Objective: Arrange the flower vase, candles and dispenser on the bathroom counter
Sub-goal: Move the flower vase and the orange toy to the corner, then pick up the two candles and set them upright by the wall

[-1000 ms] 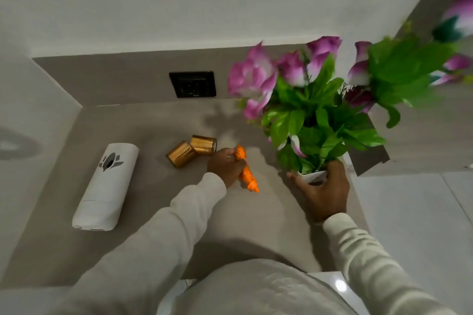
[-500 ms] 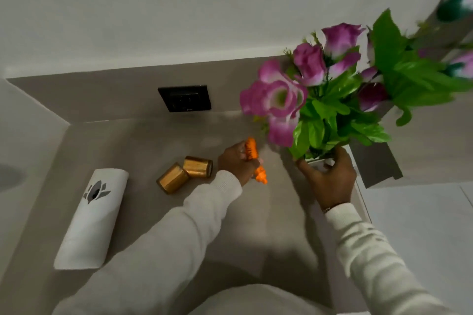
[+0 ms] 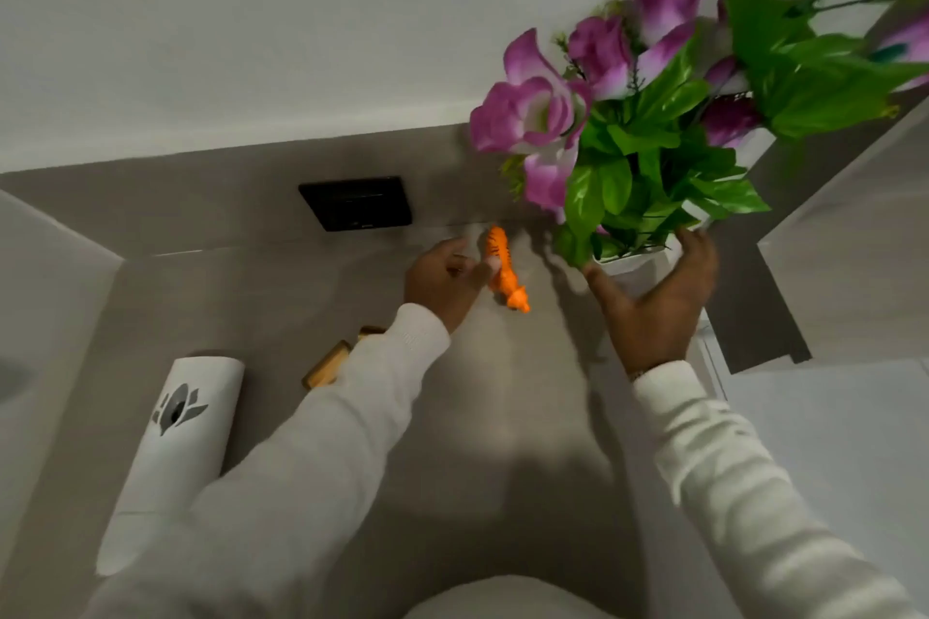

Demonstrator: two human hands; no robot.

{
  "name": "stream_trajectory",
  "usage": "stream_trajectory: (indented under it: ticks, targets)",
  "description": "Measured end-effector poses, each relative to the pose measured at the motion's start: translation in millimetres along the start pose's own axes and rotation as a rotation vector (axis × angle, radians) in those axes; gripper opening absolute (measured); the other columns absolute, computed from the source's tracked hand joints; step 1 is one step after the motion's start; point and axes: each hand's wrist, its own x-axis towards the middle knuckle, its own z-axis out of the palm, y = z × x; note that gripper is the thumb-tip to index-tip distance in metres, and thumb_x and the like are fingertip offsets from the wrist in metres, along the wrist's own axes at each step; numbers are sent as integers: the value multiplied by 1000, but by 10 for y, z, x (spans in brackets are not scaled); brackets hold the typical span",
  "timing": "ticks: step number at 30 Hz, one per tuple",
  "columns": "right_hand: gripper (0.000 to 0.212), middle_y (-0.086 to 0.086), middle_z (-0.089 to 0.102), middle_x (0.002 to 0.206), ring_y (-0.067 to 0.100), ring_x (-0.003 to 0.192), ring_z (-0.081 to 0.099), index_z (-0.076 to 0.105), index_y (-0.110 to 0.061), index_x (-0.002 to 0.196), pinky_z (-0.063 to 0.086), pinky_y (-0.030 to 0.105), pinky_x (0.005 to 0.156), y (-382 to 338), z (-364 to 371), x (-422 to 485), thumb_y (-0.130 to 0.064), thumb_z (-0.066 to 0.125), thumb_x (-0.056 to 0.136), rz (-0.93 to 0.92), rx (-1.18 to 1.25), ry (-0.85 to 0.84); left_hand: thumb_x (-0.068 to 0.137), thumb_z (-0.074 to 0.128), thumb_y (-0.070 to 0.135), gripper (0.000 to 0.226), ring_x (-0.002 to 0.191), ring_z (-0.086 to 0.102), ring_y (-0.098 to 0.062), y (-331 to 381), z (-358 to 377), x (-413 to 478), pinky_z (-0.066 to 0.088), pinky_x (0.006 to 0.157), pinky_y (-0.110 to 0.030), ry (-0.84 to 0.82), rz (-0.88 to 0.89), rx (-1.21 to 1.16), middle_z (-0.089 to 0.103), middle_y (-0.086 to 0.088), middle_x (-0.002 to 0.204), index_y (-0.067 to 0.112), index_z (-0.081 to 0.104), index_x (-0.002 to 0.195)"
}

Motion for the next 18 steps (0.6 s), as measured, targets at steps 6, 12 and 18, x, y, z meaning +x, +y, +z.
stream_trajectory:
  ticks: [6, 12, 18]
  targets:
    - [45, 7, 66, 115, 28, 104, 63, 65, -12, 117, 52, 42, 90, -519, 143, -793, -25, 75, 75, -215, 112, -439, 79, 69, 25, 55, 120, 50, -26, -511, -1082, -515, 39, 102, -33, 48, 121, 446, 56, -11, 131, 15, 53, 130]
    - [47, 11, 64, 120, 32, 113, 56, 66, -16, 120, 46, 38, 96, -1067, 965, -958, -35, 75, 78, -470, -318, -1060, 80, 62, 31, 60, 123, 43, -37, -818, -1277, -535, 38, 105, -44, -236, -24, 833, 49, -15, 134, 13, 41, 134]
    - [48, 7, 65, 105, 27, 97, 62, 68, -18, 107, 51, 33, 81, -1152, 1297, -989, -42, 83, 68, -351, -432, -1009, 69, 73, 21, 41, 98, 58, -25, -946, -1367, -526, 50, 84, -31, -52, 49, 497, 61, -4, 105, 18, 57, 106]
